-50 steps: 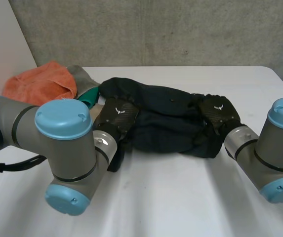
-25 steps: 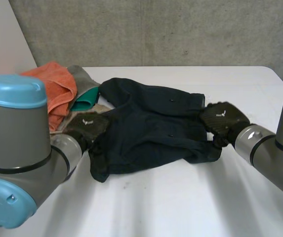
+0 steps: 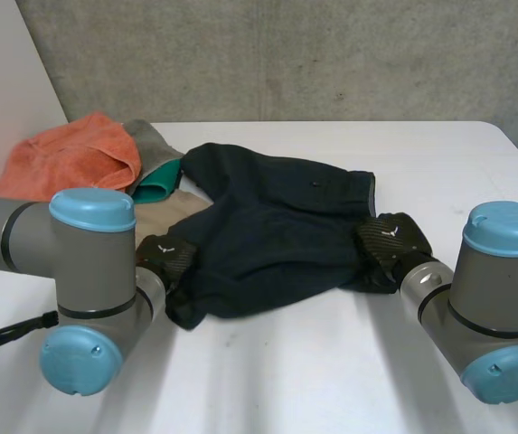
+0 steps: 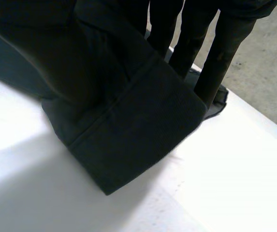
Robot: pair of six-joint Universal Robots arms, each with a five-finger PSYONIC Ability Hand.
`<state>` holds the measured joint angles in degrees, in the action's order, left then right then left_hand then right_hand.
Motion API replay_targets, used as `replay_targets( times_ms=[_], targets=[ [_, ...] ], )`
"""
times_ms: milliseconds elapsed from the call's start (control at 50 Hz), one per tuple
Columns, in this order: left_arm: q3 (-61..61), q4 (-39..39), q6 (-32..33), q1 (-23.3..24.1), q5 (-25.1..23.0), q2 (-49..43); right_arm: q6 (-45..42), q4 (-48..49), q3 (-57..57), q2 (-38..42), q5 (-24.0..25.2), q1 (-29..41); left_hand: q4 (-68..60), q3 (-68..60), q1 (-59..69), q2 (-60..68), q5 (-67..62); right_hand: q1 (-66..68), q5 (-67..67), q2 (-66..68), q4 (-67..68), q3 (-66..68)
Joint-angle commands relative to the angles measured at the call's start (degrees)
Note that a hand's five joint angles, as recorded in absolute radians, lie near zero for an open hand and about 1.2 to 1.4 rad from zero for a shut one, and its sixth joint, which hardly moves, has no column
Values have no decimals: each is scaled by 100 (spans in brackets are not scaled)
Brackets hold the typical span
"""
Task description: Fold the laundry.
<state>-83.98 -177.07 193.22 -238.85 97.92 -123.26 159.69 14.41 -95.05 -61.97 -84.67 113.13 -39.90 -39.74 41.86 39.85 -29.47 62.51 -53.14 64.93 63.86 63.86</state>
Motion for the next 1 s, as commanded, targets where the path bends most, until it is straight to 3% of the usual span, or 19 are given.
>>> replay_targets(
  times_ms=[20, 180, 280, 380, 520, 720, 880, 1000],
  targets=[
    [188, -100, 260, 198, 403, 398, -9, -78, 109, -289, -15, -45, -4010, -4026, 3814, 4015, -4053, 1749, -1686, 1507, 1614, 1614],
    [794, -91, 725, 242, 587, 1996, 0, -140, 750, -1580, 29, -72, -4010, -4026, 3814, 4015, -4053, 1749, -1686, 1507, 1614, 1614],
    [1960, -73, 893, 172, 421, 3147, 246, -368, 1716, -2310, -6, -107, -4010, -4026, 3814, 4015, -4053, 1749, -1686, 1507, 1614, 1614],
    [3227, 233, 866, 102, 218, 3168, 852, -1053, 3052, -2566, 29, -204, -4010, -4026, 3814, 4015, -4053, 1749, -1686, 1507, 1614, 1614],
    [5072, 893, 840, -162, 201, 1826, 1388, -1589, 4405, -1733, 12, -257, -4010, -4026, 3814, 4015, -4053, 1749, -1686, 1507, 1614, 1614],
    [6358, 745, 919, -347, -19, -355, 1486, -1828, 4768, -264, -357, 139, -4010, -4026, 3814, 4015, -4053, 1749, -1686, 1507, 1614, 1614],
    [6666, 306, 1024, -408, -326, -2122, 1407, -1038, 4566, 1098, -1086, 367, -4010, -4026, 3814, 4015, -4053, 1749, -1686, 1507, 1614, 1614],
    [7333, -529, 1437, -531, -441, -3379, 1398, 631, 4504, 2073, -1254, 411, -4010, -4026, 3814, 4015, -4053, 1749, -1686, 1507, 1614, 1614]
  ],
)
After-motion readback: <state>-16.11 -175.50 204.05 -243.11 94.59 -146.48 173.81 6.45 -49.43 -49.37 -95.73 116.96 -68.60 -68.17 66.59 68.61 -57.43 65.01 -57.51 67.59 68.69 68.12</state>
